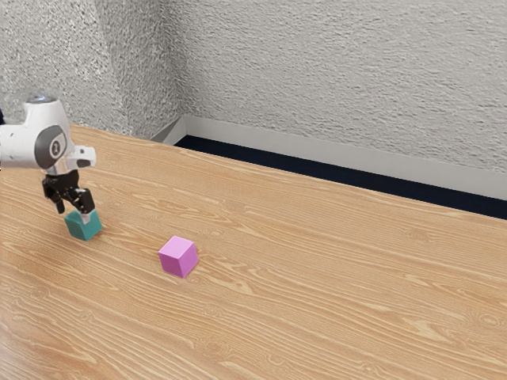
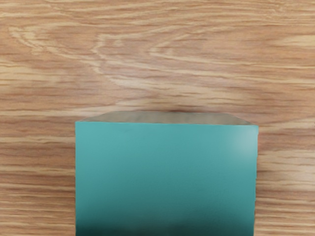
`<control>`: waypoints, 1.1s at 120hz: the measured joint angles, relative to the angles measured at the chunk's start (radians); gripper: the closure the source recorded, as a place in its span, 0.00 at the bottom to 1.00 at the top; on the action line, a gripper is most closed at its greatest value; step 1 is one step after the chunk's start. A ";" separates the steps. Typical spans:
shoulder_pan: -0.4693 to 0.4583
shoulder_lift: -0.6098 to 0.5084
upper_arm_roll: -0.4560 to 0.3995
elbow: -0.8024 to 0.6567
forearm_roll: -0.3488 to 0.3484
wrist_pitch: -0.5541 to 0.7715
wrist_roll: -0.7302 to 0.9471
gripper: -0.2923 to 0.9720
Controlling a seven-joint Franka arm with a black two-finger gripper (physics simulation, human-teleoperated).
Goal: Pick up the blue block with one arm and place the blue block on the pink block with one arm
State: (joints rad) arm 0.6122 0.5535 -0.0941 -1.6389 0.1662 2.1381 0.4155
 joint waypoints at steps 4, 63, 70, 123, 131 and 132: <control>0.000 0.004 -0.001 0.000 0.001 -0.002 -0.005 0.23; 0.000 0.077 0.001 0.054 0.005 -0.024 -0.054 0.41; 0.000 0.078 0.000 0.060 0.006 -0.028 -0.058 0.43; 0.025 -0.085 -0.118 0.023 0.024 -0.145 -0.089 0.49; 0.027 -0.108 -0.155 -0.002 0.023 -0.161 -0.098 0.49; 0.027 -0.110 -0.161 -0.005 0.023 -0.163 -0.099 0.49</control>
State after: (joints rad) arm 0.6395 0.4431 -0.2552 -1.6435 0.1891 1.9753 0.3160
